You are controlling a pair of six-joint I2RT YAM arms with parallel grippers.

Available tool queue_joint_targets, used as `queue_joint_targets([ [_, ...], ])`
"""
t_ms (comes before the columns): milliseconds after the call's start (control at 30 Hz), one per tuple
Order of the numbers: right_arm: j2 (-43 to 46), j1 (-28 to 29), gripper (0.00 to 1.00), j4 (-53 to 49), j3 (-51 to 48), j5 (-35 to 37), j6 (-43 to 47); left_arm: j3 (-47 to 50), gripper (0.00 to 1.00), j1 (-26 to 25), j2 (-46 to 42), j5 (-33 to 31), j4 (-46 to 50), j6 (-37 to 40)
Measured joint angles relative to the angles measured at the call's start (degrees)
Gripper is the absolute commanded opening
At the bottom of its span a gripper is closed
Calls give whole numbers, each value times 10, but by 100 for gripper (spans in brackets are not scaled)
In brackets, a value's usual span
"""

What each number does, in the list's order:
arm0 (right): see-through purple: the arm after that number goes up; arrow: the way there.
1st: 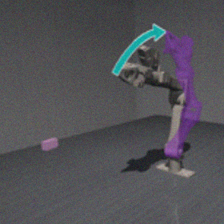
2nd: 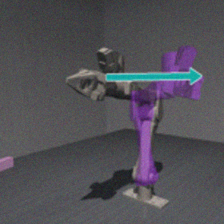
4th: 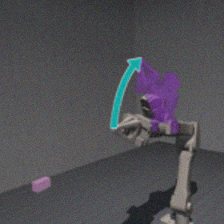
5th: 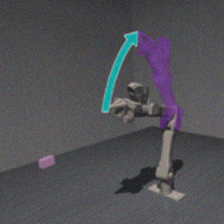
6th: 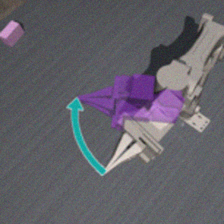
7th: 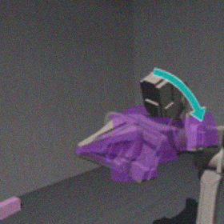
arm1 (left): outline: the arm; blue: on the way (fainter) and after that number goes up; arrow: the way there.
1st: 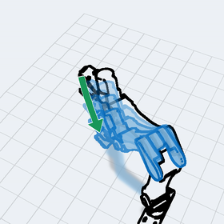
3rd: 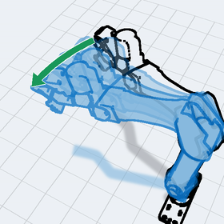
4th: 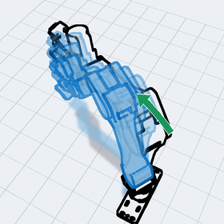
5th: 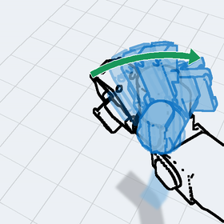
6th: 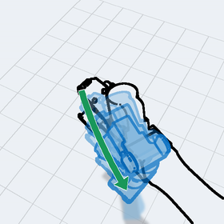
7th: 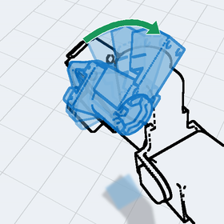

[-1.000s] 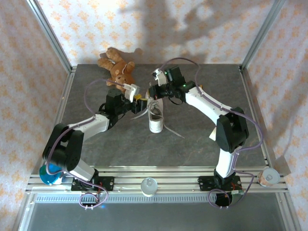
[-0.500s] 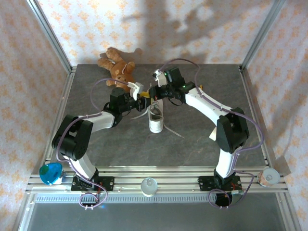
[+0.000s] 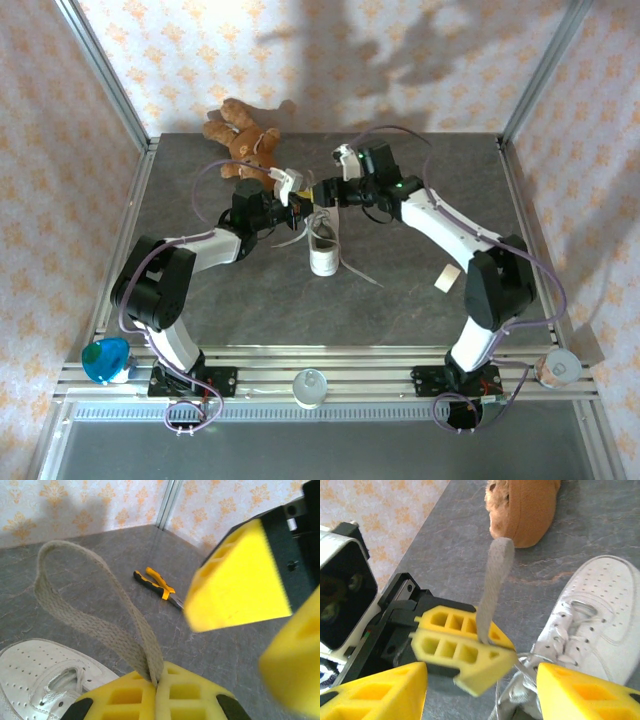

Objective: Tie the shoes

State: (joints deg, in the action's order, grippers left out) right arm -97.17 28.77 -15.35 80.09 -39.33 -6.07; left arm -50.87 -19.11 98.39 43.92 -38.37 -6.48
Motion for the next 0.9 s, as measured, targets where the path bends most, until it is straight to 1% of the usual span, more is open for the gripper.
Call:
queue_joint_targets([
  [133, 57, -3, 50, -7, -49, 17, 7, -12, 0, 0, 0, -5, 22, -5],
  [233, 75, 14, 48, -28, -74, 30, 21, -21, 0, 0, 2, -5, 30, -12],
  [433, 42, 56, 48, -81, -75, 48, 65, -32, 0, 0, 11, -4, 41, -24],
  [567, 14, 58, 49, -109, -69, 56, 92, -35, 0, 0, 12, -4, 45, -27],
  [900, -30, 59, 52, -137, -40, 75, 164, -38, 0, 0, 12, -2, 52, -27],
])
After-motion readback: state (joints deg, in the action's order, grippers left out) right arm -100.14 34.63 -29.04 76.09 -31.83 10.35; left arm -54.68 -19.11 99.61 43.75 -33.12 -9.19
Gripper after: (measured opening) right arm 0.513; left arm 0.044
